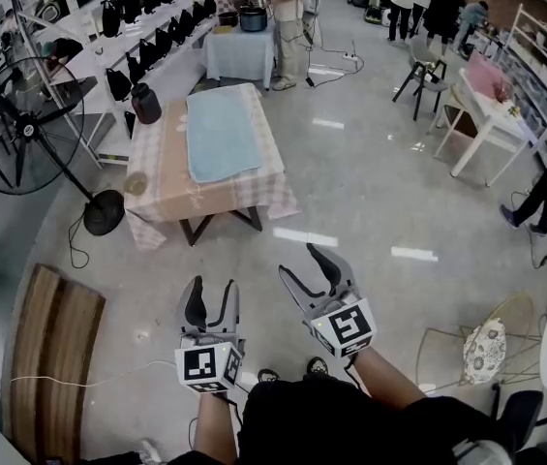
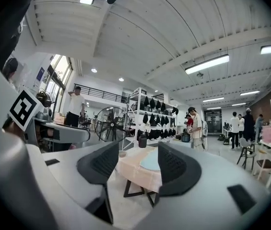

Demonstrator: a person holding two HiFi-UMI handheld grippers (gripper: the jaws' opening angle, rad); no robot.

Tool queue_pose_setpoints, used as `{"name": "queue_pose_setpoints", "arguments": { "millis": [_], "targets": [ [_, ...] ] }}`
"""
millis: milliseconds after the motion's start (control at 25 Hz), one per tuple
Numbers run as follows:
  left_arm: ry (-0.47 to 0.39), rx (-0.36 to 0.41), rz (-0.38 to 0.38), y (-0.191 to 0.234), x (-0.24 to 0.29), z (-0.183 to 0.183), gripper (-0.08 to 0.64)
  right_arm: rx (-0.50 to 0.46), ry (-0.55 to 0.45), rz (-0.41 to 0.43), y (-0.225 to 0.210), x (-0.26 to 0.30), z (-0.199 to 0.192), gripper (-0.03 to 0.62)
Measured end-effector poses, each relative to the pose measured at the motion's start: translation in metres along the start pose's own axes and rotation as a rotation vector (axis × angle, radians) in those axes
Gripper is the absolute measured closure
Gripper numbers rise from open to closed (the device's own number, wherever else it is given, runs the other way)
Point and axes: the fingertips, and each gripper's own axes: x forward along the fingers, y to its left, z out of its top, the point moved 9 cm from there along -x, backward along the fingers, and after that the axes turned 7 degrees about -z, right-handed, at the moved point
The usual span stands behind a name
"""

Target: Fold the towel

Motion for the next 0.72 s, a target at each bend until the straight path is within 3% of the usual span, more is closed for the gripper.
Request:
{"name": "queue_pose_setpoints", "arguments": {
  "millis": [440,720],
  "targets": [
    [0.0,-0.023,0.005,0.045,-0.005,0.002,0.321,-0.016,0.014,-0.022,0.019,0.027,0.004,0.344],
    [-0.007,-0.031,0.008,0.078,0.026,0.0,0.321,-0.011,0.03,-0.025,0.009,0.07,-0.004,0.344]
  ]
}}
